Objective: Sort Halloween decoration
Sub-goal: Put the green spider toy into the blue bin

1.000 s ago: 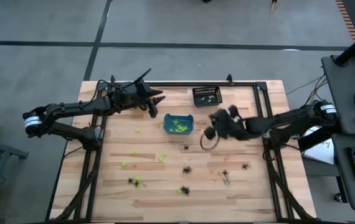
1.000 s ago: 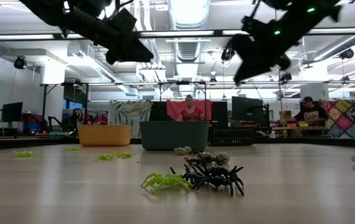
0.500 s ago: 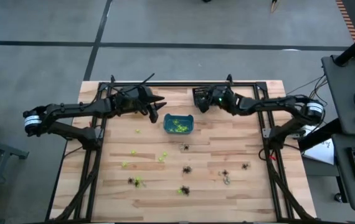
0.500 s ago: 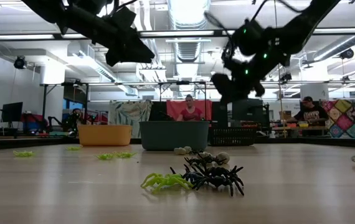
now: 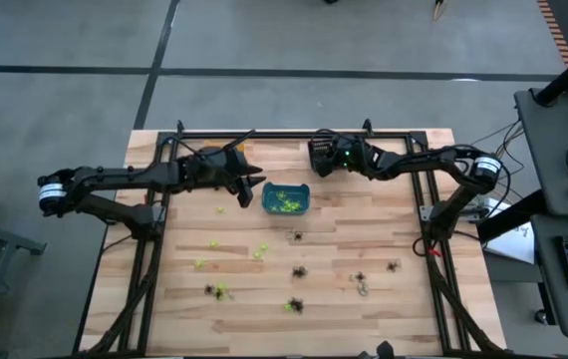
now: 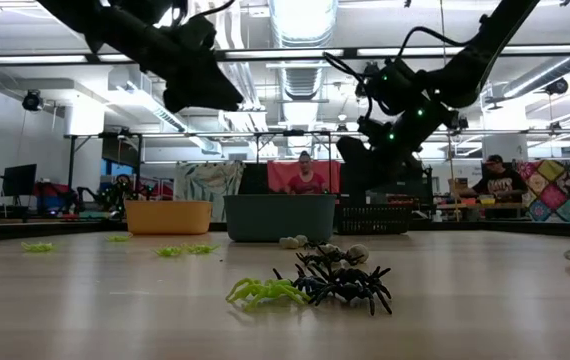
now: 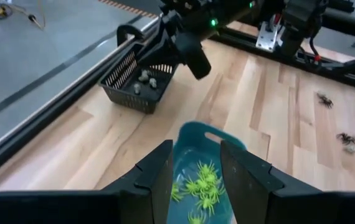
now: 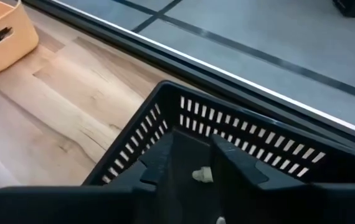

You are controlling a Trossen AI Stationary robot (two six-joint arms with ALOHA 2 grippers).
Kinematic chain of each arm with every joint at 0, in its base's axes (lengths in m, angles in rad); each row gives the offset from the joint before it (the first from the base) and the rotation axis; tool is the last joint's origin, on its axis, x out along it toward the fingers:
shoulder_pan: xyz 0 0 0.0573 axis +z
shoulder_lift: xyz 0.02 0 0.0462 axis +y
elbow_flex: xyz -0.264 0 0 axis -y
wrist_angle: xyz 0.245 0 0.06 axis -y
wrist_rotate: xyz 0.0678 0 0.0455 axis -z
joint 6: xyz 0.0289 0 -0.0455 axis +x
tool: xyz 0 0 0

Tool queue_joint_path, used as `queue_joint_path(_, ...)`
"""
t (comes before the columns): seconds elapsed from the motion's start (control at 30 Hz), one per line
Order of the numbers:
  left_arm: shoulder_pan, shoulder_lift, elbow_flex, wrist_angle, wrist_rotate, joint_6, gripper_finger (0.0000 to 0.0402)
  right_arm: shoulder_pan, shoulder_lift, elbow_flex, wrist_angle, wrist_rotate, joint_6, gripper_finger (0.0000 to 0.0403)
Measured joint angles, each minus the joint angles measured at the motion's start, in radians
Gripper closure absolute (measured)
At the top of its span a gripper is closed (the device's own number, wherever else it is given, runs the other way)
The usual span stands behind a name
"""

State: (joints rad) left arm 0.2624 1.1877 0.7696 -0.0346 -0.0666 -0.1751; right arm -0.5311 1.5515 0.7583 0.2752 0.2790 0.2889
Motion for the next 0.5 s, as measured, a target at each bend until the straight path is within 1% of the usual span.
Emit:
queue_joint_path(0.17,-0.018,0.000,0.000,-0.079,-0.001,-0.044,0.0286,0.001,-0.040,0.001,0.000,-0.002,-0.001,0.0278)
queue_joint_path(0.27,-0.054,0.000,0.000,-0.168,-0.001,-0.077,0.0286,0.002,-0.081,0.001,-0.002,-0.036,-0.010,0.0266)
queue_joint_path(0.4,-0.150,0.003,0.000,-0.267,-0.008,-0.091,0.0286,0.011,-0.138,0.001,-0.008,-0.105,-0.017,0.0258)
queue_joint_path(0.5,-0.255,0.018,0.000,-0.291,-0.067,-0.055,0.0286,0.026,-0.172,0.001,-0.008,-0.123,-0.037,0.0257)
